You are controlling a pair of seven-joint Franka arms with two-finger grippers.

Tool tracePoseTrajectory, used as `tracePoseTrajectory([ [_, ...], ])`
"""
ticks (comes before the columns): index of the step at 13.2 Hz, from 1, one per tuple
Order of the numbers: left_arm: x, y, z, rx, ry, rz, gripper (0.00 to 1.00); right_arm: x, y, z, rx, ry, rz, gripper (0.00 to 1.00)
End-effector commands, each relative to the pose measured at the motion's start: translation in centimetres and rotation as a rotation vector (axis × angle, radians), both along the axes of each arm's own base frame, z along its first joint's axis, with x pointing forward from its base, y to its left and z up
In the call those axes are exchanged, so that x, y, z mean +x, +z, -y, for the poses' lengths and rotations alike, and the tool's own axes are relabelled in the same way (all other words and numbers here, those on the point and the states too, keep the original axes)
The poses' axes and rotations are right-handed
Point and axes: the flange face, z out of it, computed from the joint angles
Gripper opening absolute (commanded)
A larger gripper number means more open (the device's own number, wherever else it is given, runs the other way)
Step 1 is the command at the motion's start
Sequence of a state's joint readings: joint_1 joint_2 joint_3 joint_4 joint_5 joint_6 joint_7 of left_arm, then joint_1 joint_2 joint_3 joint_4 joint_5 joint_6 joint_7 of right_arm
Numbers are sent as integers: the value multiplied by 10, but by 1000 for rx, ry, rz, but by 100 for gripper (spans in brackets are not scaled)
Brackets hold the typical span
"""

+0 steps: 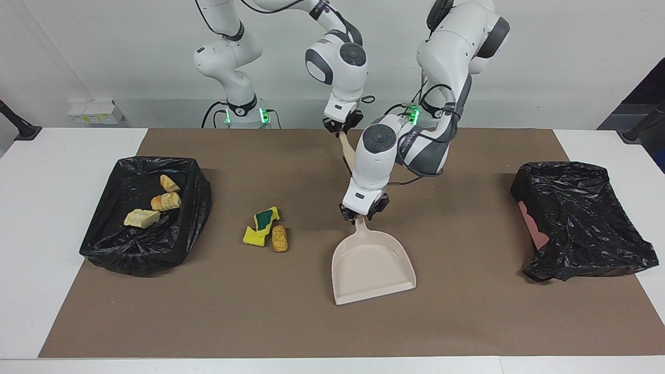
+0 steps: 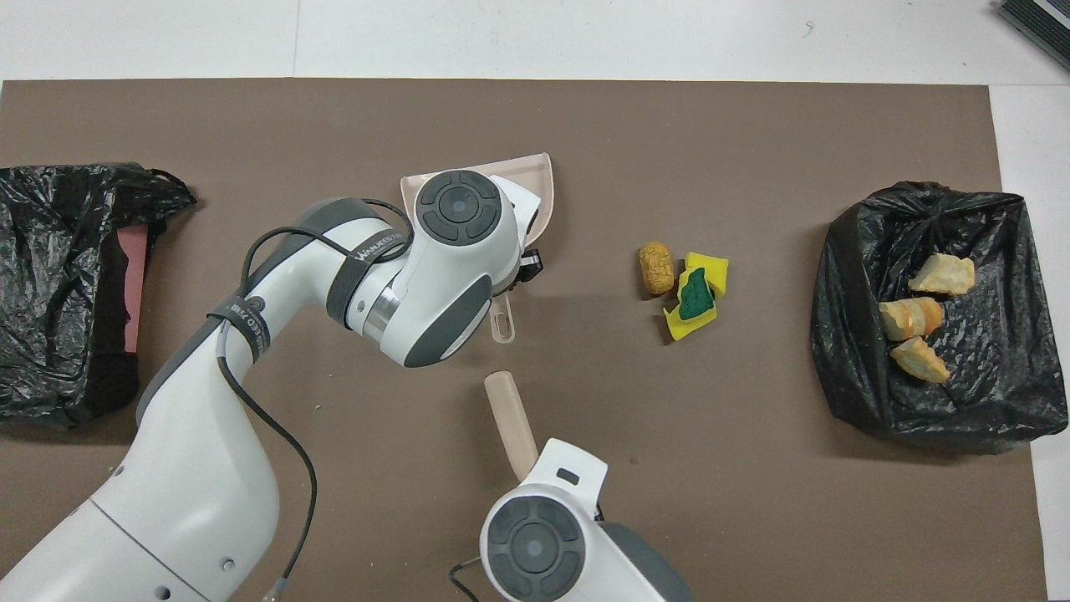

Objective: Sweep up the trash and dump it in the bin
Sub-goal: 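Grasp the dustpan with the left gripper while the right gripper reaches the brush, then set the dustpan by the sponge while the right gripper lifts the brush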

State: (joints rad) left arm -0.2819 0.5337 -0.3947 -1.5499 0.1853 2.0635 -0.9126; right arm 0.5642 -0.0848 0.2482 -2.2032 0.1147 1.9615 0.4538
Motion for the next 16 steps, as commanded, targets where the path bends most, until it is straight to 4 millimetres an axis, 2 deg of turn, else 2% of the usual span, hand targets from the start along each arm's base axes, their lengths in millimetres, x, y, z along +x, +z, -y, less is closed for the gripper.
tracePoseTrajectory([
  [1, 10, 9, -9, 11, -64, 19, 0, 30, 24, 58, -7, -2, 18, 0],
  [3, 21, 23, -27, 15, -190, 45, 0, 64, 22, 106, -57, -10, 35, 0],
  [6, 35, 46, -58, 37, -493, 86, 0, 107, 14, 163, -162, -6, 83, 0],
  [7, 42, 56, -74, 53, -545, 103, 0, 121, 15, 173, -187, 35, 84, 0],
  [10, 48, 52, -93, 73, -823, 76, 0, 137, 22, 179, -252, 74, 98, 0],
  [12, 45, 50, -98, 81, -1041, 39, 0, 142, 24, 192, -288, 68, 102, 0],
  [16, 32, 48, -101, 86, -1432, -14, 0, 146, 23, 202, -324, 69, 100, 0],
])
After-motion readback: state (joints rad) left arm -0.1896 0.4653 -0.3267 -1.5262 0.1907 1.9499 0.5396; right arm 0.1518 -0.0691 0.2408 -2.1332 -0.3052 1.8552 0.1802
